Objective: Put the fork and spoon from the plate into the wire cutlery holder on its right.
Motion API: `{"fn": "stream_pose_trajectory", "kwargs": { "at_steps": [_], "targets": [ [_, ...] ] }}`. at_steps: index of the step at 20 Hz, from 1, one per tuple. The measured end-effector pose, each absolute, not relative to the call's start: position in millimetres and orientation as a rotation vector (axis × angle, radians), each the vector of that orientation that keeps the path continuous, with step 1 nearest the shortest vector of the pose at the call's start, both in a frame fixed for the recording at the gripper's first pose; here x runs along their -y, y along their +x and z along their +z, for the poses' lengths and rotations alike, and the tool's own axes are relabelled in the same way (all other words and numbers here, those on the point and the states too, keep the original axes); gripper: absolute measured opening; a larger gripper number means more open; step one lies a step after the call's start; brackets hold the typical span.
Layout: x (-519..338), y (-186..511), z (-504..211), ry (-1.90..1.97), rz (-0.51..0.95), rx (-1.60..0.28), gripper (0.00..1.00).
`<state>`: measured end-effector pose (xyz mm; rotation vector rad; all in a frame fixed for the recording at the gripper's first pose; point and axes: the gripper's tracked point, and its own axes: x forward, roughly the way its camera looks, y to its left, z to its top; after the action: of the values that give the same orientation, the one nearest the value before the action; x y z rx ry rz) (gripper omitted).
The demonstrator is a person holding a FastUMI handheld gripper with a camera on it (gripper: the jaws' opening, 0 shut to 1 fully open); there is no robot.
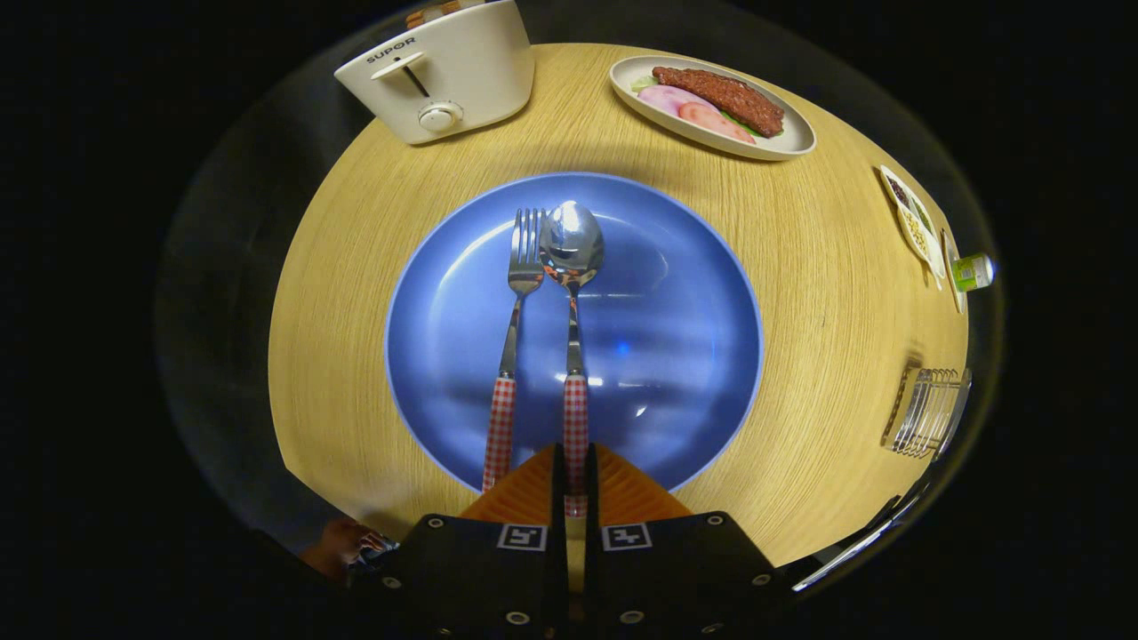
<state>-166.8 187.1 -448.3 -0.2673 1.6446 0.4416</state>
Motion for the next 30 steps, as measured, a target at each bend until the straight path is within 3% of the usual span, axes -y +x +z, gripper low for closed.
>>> {"fn": "stream_pose_trajectory", "kwargs": {
  "at_steps": [8, 17, 22, 30],
  "targets": [
    [-157.5, -153.0, -402.7, -0.206, 0.441, -1.583, 0.08],
    [-2.8, -115.7, -334.8, -0.204, 0.228, -1.522, 0.08],
    [87.0, -109.6, -318.0, -0.172, 0.103, -1.565, 0.08],
    [159.6, -103.1, -311.6, -0.208, 0.119, -1.675, 0.08]
  ]
}}
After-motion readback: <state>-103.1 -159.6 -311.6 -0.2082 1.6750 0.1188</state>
